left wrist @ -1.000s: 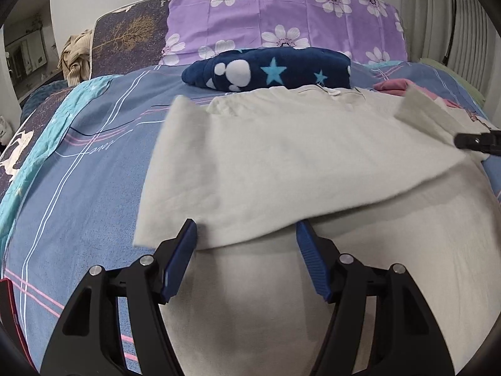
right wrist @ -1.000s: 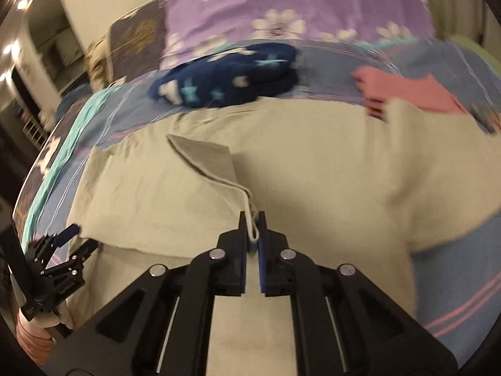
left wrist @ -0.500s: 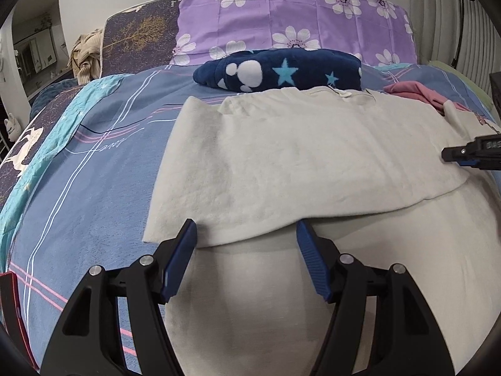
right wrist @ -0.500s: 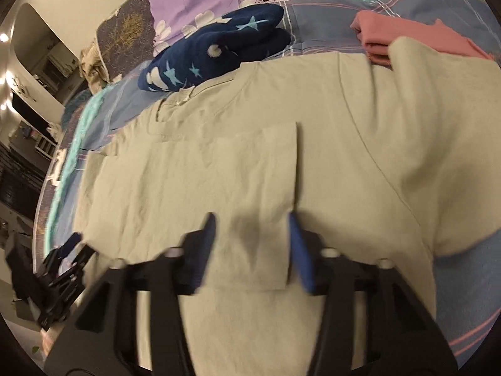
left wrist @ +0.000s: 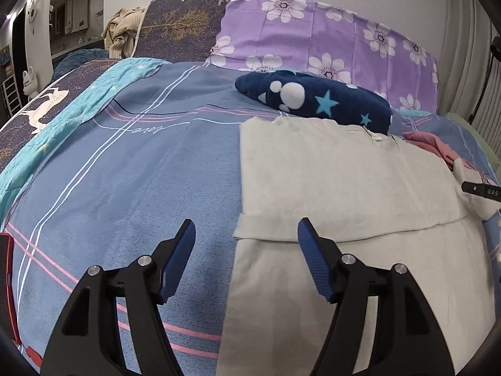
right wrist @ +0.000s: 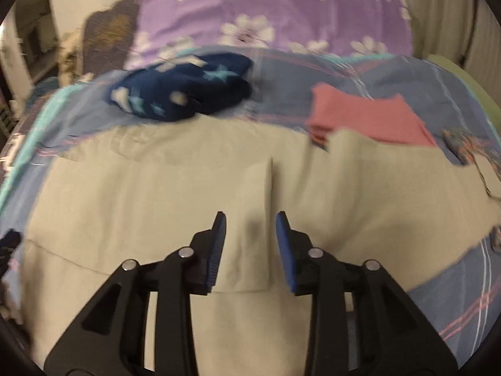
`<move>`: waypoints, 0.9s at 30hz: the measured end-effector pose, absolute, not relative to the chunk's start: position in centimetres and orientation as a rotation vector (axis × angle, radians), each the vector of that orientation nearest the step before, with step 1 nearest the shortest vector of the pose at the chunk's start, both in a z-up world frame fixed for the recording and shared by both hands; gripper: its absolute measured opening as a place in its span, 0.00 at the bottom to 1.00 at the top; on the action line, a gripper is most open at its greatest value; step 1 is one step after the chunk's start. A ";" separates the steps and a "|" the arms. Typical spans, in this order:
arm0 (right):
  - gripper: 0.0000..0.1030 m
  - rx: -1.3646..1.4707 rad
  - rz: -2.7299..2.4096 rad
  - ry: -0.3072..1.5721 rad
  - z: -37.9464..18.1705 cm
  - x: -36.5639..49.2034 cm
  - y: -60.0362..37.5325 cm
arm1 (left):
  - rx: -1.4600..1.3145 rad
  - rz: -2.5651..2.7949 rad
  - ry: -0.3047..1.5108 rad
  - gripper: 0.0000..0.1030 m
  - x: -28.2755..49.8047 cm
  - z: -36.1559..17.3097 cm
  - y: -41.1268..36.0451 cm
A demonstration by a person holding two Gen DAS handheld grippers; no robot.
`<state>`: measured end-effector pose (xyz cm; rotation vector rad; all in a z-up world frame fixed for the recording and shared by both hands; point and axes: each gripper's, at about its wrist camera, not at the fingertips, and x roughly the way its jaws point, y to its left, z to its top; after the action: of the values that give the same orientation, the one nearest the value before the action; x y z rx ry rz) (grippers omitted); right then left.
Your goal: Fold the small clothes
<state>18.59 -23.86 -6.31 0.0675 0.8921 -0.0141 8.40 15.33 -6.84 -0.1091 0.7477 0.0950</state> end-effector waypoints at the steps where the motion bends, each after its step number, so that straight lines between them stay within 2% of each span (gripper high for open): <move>1: 0.32 0.099 -0.004 0.891 -6.4 18.3 -24.2 | -0.098 0.084 0.746 0.62 8.4 -6.7 15.1; 3: 0.32 0.167 0.075 0.886 -6.0 17.3 -24.1 | -0.075 0.058 0.733 0.41 8.6 -6.1 14.4; 6: 0.32 0.171 0.194 0.876 -5.5 16.2 -22.2 | -0.039 0.000 0.707 0.34 9.6 -4.7 12.5; 10: 0.32 0.102 0.153 0.999 -9.4 17.2 -20.4 | 0.001 -0.099 0.747 0.34 12.2 -5.5 9.4; 12: 0.32 0.099 0.168 0.922 -10.0 16.5 -20.3 | 0.039 -0.082 0.854 0.36 13.9 -8.4 8.0; 13: 0.32 0.098 0.172 0.914 -9.7 16.2 -20.4 | 0.069 -0.064 0.883 0.36 14.4 -10.1 7.4; 16: 0.29 0.134 0.169 0.919 -8.7 15.0 -21.4 | 0.114 -0.039 0.868 0.40 14.2 -9.8 6.7; 19: 0.28 0.098 0.056 0.827 -5.9 14.0 -24.7 | 0.084 -0.051 0.869 0.40 14.1 -9.9 7.3; 22: 0.33 0.028 -0.115 0.738 -2.8 13.2 -30.8 | 0.076 -0.055 0.868 0.40 14.2 -9.9 7.4; 23: 0.39 -0.004 -0.194 0.725 -2.0 13.3 -33.7 | 0.081 -0.053 0.867 0.40 14.2 -9.9 7.4; 27: 0.47 -0.045 -0.414 0.748 -1.0 14.0 -43.7 | 0.102 -0.040 0.863 0.42 14.2 -9.8 7.0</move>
<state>13.98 -43.71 -1.05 -0.0447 0.7480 -0.4136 14.20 7.04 -9.83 0.1019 0.8626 -0.0395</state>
